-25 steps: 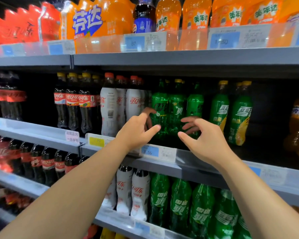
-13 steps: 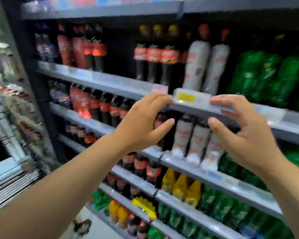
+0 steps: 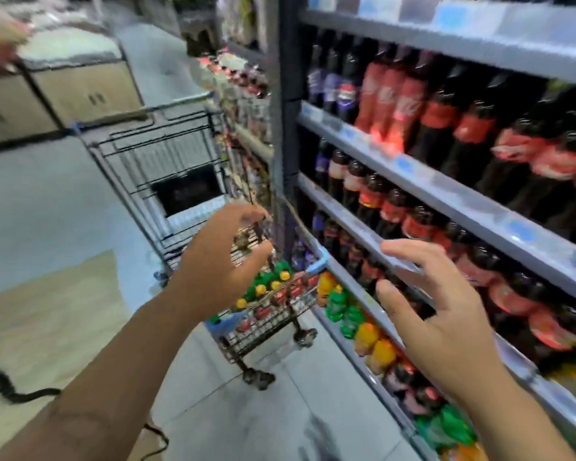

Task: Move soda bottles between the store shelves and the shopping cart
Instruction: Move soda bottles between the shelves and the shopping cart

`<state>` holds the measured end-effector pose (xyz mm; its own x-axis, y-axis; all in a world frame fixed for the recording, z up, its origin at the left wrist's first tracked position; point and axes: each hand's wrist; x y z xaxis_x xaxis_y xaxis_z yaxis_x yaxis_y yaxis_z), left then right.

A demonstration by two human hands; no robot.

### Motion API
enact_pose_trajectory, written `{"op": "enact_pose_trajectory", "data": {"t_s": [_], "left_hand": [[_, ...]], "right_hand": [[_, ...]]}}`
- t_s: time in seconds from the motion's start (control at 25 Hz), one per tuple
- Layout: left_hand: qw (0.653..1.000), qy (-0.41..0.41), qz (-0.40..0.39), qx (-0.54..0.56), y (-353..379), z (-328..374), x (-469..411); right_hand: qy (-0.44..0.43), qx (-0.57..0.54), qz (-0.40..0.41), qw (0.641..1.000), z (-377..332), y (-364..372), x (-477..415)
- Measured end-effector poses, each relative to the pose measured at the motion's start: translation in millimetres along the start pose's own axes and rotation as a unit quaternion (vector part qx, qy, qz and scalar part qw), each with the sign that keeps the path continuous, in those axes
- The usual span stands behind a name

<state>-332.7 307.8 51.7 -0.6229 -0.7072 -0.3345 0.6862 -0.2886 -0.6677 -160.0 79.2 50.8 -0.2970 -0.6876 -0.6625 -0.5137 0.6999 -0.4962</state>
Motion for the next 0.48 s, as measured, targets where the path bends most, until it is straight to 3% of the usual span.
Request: {"op": "enact_pose_trajectory", "data": {"t_s": [0.16, 0.32, 0.48], "left_hand": [[0.994, -0.101, 0.03, -0.008, -15.5, -73.8, -16.2], [0.988, -0.145, 0.039, -0.036, -9.1, -141.7, -52.9], [0.98, -0.187, 0.003, -0.072, 10.6, -198.7, -103.9]], "right_hand": [[0.017, -0.061, -0.025, 0.998, 43.8, 73.4, -34.3], [-0.002, -0.099, -0.006, 0.995, 103.8, 147.6, -65.7], [0.023, -0.129, -0.004, 0.991, 160.1, 220.5, -96.2]]}}
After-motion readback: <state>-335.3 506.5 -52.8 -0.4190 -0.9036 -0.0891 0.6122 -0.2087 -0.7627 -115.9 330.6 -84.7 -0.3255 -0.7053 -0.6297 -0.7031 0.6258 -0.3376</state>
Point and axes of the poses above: each hand's wrist, its own x-axis away from the middle knuckle, its own y-axis out of the palm, z = x × y, and after that the axes turned 15 degrees about -y, right-handed
